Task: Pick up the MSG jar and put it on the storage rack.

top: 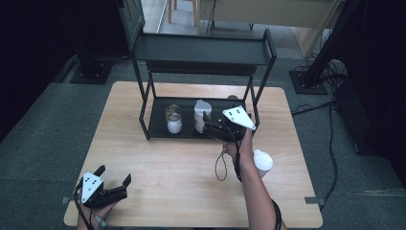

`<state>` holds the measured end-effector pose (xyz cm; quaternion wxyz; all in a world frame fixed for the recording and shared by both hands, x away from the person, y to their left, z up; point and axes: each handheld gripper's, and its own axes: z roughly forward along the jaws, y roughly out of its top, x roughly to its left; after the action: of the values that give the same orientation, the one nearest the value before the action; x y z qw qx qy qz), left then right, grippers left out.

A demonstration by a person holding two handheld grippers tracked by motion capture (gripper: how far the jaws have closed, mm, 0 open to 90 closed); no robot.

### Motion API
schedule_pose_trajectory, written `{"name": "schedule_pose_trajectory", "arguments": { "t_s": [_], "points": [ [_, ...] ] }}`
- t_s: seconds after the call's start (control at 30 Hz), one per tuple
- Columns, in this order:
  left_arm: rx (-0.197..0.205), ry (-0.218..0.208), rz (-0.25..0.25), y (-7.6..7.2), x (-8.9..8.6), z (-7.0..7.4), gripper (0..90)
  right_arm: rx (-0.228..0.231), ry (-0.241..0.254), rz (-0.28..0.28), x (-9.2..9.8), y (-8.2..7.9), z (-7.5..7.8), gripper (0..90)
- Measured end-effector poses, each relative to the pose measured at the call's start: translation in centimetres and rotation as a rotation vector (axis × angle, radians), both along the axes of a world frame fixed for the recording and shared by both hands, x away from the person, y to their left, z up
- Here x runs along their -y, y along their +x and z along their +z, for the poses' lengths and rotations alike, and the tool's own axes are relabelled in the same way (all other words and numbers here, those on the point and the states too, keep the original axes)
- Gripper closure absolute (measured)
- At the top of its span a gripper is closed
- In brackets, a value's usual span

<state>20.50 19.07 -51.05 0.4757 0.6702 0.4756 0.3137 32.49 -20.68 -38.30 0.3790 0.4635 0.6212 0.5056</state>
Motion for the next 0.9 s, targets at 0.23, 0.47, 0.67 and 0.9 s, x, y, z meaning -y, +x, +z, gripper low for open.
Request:
{"name": "schedule_pose_trajectory", "arguments": {
  "t_s": [0.23, 0.47, 0.67, 0.9],
  "points": [
    [0.001, 0.003, 0.003, 0.0, 0.1, 0.0, 1.3, 0.012, -0.007, 0.002, 0.6, -0.5, 1.1, 0.1],
    [0.001, 0.006, 0.004, 0.0, 0.1, 0.0, 1.3, 0.009, -0.011, 0.007, 1.1, -0.9, 1.6, 0.1],
    [0.001, 0.006, 0.004, 0.0, 0.1, 0.0, 1.3, 0.01, -0.009, 0.006, 1.5, -1.3, 1.8, 0.1],
    [0.0, 0.009, 0.004, 0.0, 0.1, 0.0, 1.3, 0.028, -0.005, 0.009, 1.3, -2.2, 1.8, 0.1]
  ]
}}
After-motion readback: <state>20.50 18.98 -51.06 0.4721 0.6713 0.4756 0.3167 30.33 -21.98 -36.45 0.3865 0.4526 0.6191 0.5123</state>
